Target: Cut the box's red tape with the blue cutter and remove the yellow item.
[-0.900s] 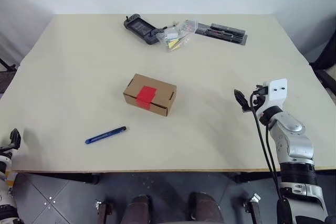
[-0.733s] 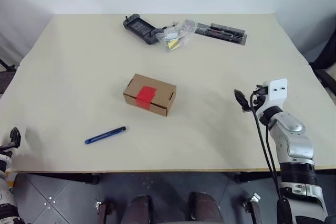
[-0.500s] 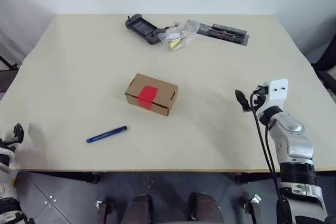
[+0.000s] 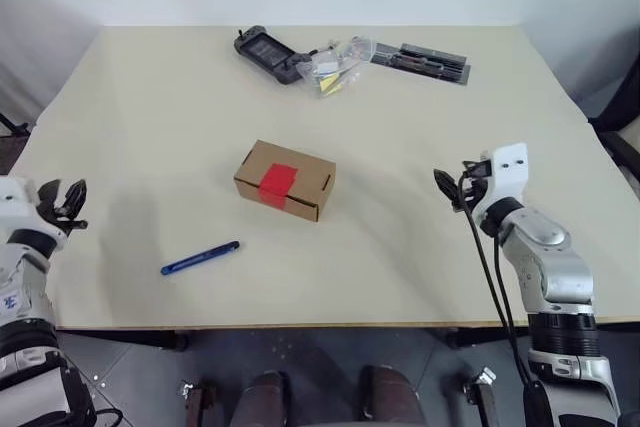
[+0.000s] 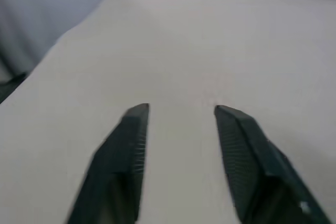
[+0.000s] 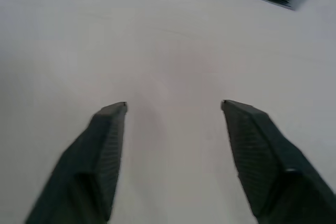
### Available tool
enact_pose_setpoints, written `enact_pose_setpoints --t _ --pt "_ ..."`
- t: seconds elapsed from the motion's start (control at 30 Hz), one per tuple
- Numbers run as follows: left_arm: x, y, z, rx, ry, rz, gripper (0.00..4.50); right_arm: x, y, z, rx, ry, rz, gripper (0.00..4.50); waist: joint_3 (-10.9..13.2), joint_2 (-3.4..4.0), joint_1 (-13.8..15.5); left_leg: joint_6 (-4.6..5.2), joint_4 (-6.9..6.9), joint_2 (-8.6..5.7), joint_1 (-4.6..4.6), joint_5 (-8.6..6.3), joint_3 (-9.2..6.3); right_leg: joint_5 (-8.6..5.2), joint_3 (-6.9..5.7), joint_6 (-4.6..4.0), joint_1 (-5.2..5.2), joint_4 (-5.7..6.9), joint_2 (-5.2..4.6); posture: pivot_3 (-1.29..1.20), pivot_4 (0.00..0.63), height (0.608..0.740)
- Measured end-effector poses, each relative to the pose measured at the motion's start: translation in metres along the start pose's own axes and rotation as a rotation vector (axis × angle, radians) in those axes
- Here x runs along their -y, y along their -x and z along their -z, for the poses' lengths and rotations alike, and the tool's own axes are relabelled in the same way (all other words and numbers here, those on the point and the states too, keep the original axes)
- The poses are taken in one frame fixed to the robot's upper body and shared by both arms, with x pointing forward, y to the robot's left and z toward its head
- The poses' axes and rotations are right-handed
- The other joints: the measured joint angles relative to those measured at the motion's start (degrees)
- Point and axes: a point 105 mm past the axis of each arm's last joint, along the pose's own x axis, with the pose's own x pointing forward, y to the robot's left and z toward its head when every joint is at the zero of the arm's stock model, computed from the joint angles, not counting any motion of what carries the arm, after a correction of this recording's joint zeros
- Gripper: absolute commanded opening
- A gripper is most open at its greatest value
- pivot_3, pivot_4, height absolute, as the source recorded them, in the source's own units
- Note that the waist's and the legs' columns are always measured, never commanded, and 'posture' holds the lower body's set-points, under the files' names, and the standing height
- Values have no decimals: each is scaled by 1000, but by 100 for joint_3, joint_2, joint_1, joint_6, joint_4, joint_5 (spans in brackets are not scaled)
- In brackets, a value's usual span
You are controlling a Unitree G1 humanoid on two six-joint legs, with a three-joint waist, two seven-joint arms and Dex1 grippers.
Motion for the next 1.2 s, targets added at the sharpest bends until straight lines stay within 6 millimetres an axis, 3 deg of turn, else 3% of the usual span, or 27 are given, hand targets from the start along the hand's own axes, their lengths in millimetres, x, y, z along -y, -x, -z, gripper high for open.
enact_pose_setpoints --t 0.1,0.17,0.2,0.47,0.6,0.8,0.97,1.2 --pt "19 -15 -6 -6 -18 111 94 -19 -3 1 -28 5 -87 898 0 0 1 0 3 -1 -4 0 0 0 0 0 -1 -1 0 0 150 740" --pt "31 -23 -9 -18 -34 176 0 -30 -5 0 -42 9 -140 180 0 -1 2 0 4 -1 -5 0 0 0 -1 0 -2 0 0 0 150 740" --pt "38 -28 -11 -17 -42 209 0 -37 -6 -1 -50 11 -171 60 0 -1 1 0 4 -1 -7 0 -1 0 -1 0 -2 -1 0 0 150 740" --pt "118 -66 -13 -8 -39 450 0 -95 -21 -18 -52 47 -400 60 -1 -5 -13 1 13 -2 -11 0 -2 0 -3 0 -4 2 1 0 150 740" --pt "138 -72 -16 -3 -68 525 0 -104 -25 -14 -77 52 -426 60 -1 -6 -10 2 12 -2 -14 -1 -2 0 -3 0 -6 1 1 0 150 740" --pt "188 -79 -9 -44 -109 693 0 -134 -35 -15 -106 81 -510 60 -1 -6 -5 3 24 -3 -21 -2 -4 0 -4 0 -7 3 1 0 150 740" --pt "208 -75 -9 -47 -130 809 0 -130 -38 -7 -161 107 -500 60 -1 -6 -9 4 26 -3 -23 -2 -3 0 -4 1 -8 3 1 0 150 740" --pt "224 -53 -12 -57 -199 1050 0 -105 -38 -7 -206 143 -451 60 -1 -6 -8 5 32 -3 -25 -3 -3 0 -3 1 -9 4 0 0 150 740"
